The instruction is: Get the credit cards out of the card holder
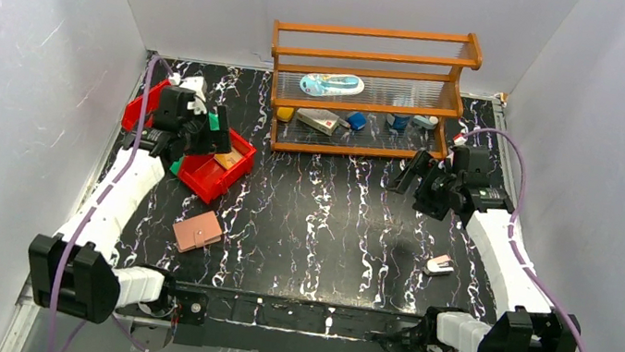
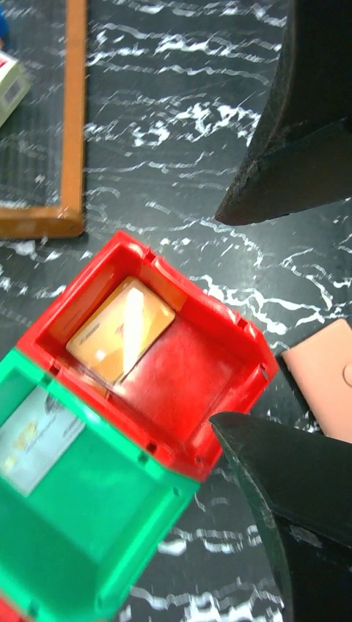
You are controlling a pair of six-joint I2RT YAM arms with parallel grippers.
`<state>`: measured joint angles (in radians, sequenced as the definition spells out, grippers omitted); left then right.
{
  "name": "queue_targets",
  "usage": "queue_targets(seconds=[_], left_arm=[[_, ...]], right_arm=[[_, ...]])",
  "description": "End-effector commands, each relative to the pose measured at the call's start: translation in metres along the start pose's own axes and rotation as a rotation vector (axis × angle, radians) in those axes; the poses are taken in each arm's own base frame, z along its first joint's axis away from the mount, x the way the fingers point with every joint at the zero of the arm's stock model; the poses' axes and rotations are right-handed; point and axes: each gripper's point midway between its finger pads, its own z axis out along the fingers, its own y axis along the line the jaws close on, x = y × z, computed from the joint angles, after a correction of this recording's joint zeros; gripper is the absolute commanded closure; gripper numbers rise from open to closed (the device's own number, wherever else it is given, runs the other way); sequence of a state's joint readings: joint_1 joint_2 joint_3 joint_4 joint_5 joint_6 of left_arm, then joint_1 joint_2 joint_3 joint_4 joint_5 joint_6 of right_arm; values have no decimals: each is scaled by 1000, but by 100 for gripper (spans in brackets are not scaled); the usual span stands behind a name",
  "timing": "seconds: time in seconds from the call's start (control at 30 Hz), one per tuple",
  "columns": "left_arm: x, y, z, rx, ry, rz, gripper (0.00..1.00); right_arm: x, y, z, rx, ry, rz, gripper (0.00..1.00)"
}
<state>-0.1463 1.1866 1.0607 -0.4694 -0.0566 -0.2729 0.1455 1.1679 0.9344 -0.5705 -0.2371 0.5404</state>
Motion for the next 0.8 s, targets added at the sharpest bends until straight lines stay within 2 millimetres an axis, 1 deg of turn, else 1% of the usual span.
queue_targets(seconds=[0.0, 0.07, 0.1, 0.3, 0.4, 0.5, 0.6, 0.77], left_arm=[[2, -41, 2, 228, 91, -16, 2], [6, -54, 7, 304, 136, -8, 2], [9, -56, 11, 317, 159, -9, 2], [37, -61, 38, 357, 305, -14, 4], [50, -63, 46, 375, 365, -27, 8], [62, -63, 52, 377, 403, -38, 9], [72, -64, 55, 392, 449, -42, 12], [80, -77, 49, 465, 489, -50, 14]], right_arm=[[1, 20, -6, -126, -16, 35, 2], [5, 21, -5, -144, -6, 45, 2], [6, 22, -5, -151, 0, 50, 2], [10, 25, -3, -172, 30, 76, 2], [13, 25, -1, -179, 44, 88, 2], [16, 25, 1, -185, 55, 103, 2], [18, 24, 4, -188, 69, 116, 2], [22, 21, 8, -175, 85, 126, 1]])
